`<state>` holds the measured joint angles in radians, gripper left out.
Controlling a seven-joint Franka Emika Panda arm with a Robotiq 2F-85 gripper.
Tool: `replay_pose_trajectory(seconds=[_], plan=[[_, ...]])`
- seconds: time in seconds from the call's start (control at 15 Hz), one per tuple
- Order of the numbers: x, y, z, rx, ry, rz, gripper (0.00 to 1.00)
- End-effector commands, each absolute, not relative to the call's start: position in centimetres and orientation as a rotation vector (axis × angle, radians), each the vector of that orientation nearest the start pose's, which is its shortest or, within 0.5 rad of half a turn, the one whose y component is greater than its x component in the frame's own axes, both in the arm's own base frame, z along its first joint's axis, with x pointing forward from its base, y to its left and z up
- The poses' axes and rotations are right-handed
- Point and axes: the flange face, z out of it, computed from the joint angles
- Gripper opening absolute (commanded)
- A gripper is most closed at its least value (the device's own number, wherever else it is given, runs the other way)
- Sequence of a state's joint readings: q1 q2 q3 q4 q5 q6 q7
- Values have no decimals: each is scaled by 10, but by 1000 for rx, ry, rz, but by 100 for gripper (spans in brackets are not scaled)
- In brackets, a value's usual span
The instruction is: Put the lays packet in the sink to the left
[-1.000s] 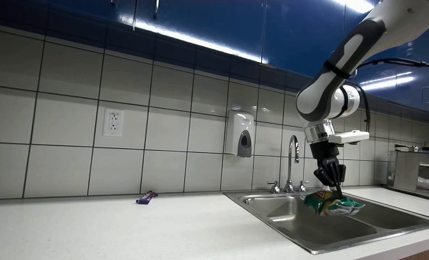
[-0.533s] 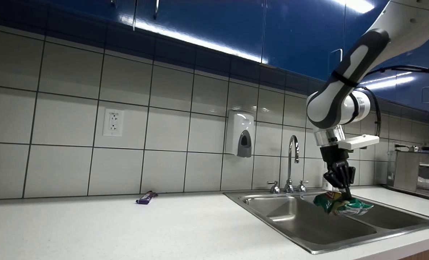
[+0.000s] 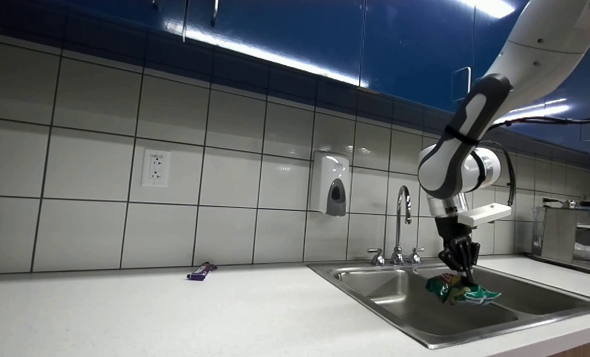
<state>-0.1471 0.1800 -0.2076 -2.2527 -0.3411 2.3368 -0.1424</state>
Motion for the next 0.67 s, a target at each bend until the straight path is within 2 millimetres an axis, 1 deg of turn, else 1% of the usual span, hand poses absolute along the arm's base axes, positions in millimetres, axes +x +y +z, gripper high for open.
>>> replay_pose_trajectory(seconds=[0.0, 0.2, 0.6], plan=[[516, -199, 258, -3386, -57, 262, 0], [528, -202, 239, -3391, -64, 274, 0], [554, -200, 212, -3401, -92, 276, 0]])
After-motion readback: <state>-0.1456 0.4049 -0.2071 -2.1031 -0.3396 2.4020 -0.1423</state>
